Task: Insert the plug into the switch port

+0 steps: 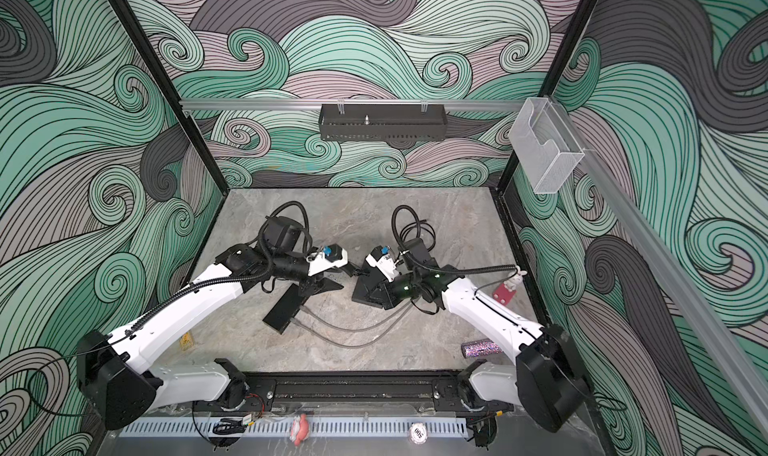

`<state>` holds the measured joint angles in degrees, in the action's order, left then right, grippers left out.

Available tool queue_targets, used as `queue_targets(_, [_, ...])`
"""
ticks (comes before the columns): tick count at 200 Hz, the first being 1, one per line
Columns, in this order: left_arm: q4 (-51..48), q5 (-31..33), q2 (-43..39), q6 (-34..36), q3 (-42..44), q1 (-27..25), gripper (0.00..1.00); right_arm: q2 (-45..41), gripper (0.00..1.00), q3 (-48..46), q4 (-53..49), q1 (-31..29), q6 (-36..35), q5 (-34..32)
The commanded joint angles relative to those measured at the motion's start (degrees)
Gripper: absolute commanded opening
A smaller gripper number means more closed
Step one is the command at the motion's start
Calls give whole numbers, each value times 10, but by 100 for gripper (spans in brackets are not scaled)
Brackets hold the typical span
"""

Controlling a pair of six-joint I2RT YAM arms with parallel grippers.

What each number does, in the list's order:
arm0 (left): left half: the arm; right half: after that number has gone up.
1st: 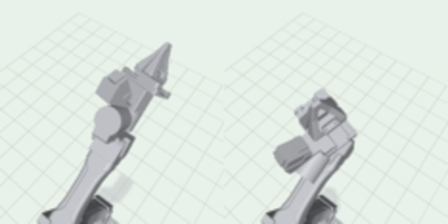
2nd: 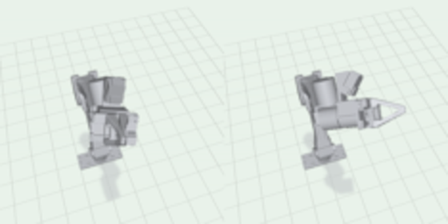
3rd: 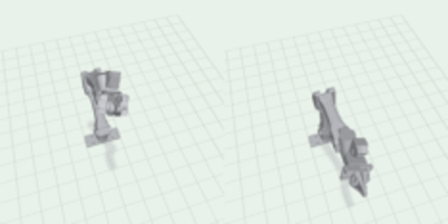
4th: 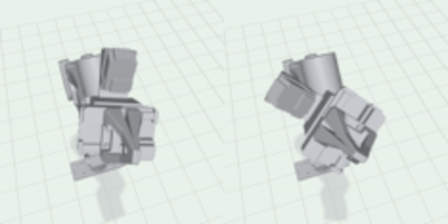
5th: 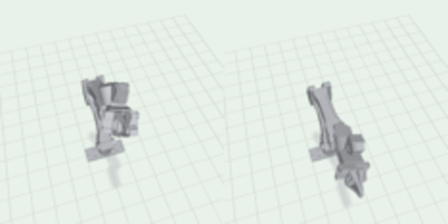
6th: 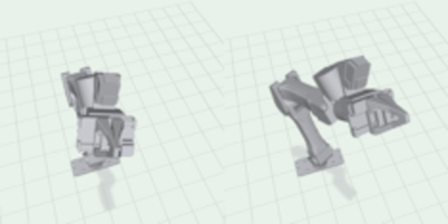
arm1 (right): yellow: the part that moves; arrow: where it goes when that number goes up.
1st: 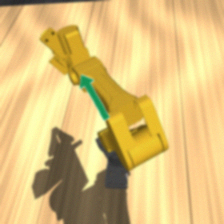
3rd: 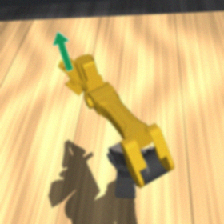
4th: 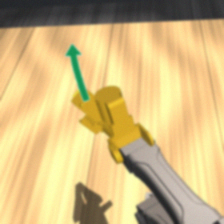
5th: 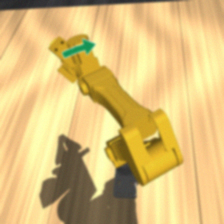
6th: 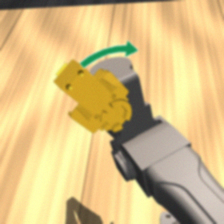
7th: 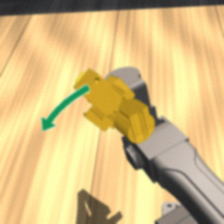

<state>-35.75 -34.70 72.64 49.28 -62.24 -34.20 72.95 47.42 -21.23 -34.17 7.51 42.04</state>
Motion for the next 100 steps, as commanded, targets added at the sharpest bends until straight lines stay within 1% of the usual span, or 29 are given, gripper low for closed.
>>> queue_targets(1, [11, 15, 23, 258, 25, -1, 47, -12, 0, 2, -23, -6, -16, 4])
queue_targets(21, [-40, -21, 65, 340, -7, -1, 44, -13, 0, 0, -15, -10, -11, 18])
queue_targets(36, [-43, -45, 85, 370, -19, -2, 44, -9, 0, -1, -13, -15, -11, 27])
queue_targets(40, [-44, -47, 103, 377, -23, -2, 44, -7, 0, -2, -14, -15, -11, 29])
queue_targets(51, [-37, -45, 111, 386, -26, -3, 44, -2, 0, -1, -16, -18, -12, 31])
queue_targets(78, [26, -34, 109, 389, -11, -8, 46, 12, 0, 2, -27, -23, -18, 38])
queue_targets(100, [23, -11, 120, 411, -27, -16, 46, 28, 0, 9, -37, -28, -24, 41])
